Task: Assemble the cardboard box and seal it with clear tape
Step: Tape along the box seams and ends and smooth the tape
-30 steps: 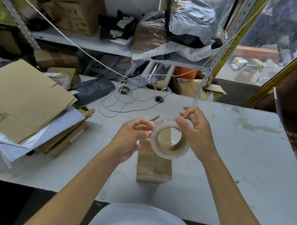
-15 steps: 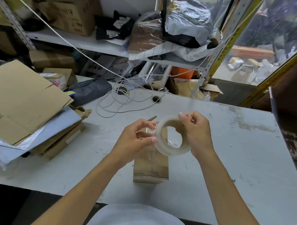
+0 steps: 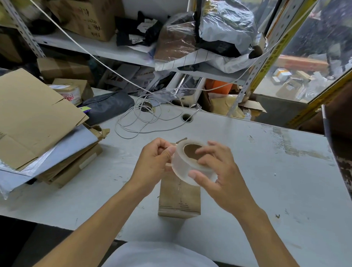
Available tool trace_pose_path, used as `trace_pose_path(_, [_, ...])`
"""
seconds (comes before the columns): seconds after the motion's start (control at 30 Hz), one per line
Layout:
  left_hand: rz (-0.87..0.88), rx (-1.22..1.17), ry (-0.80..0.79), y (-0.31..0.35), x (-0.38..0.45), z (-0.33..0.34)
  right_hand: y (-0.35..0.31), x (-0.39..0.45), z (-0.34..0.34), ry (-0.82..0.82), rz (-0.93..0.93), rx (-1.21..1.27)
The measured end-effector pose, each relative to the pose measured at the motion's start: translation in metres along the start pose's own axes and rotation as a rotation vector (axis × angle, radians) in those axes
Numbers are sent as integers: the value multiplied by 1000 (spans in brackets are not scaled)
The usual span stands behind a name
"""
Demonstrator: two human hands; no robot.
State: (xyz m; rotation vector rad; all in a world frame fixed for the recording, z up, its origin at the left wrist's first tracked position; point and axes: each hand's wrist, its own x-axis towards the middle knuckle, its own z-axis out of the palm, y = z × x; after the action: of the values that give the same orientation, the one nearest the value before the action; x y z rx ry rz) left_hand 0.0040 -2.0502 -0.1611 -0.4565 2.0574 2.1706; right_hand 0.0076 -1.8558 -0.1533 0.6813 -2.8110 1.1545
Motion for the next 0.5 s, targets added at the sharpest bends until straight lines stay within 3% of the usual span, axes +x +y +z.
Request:
trace_pose_path(0.2, [47,221,109,7,9,2,-3,15,-4,69,21,24])
trace_pose_path(0.37, [10,-87,67,29,21,-10,15,44,-34,74,25,-181])
trace_pose_path(0.5, [-18,-119,68,41,33,-27,43,57,-50,69,150,-341])
